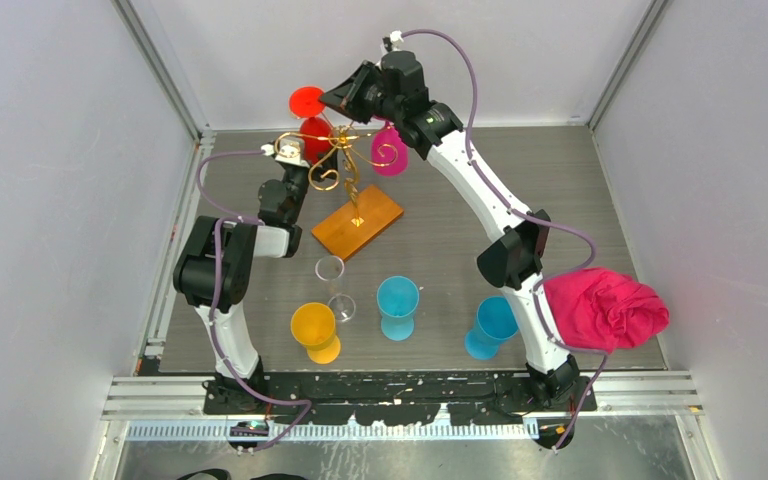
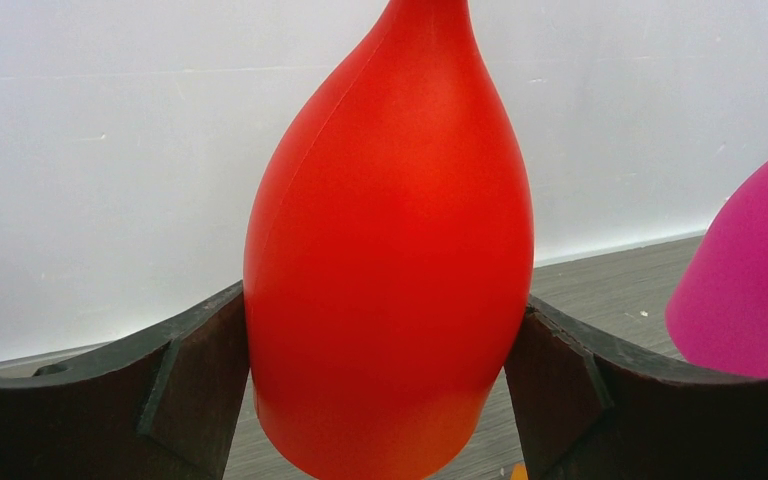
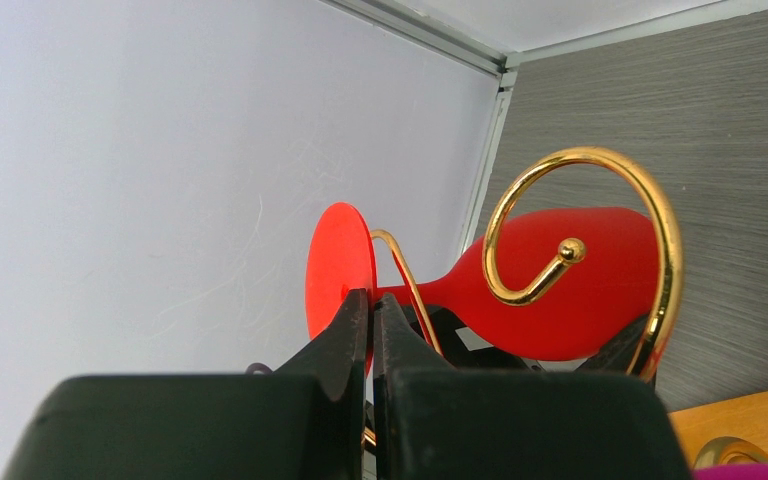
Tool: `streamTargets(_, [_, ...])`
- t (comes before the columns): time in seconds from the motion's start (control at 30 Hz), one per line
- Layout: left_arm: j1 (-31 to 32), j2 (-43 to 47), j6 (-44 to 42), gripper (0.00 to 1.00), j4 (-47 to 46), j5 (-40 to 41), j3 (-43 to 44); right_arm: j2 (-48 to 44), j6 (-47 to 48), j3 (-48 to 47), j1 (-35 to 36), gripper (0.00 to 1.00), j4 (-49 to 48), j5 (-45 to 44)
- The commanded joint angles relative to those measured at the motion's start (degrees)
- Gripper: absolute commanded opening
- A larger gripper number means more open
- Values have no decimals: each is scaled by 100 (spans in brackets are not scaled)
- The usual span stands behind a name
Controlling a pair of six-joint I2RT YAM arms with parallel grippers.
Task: Place the wine glass upside down on the wine glass rack
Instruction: Adjust the wine glass in the wine rack.
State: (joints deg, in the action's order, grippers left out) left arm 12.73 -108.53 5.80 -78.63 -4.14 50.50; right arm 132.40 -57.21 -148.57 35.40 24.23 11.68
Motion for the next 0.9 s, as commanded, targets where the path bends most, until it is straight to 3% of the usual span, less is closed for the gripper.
streamTargets(0.0, [-168,253,141,85,-337,370,179,-117,231,-321,-146,9,-322,-245])
streamTargets(0.3, [-168,296,250,80,-329,375,156,-127,239,-330,-146,25,-352,-254])
streamTargets(0.87, [-175,356,323,78,-311,370,87,-205,280,-233,-101,28,-381,-254])
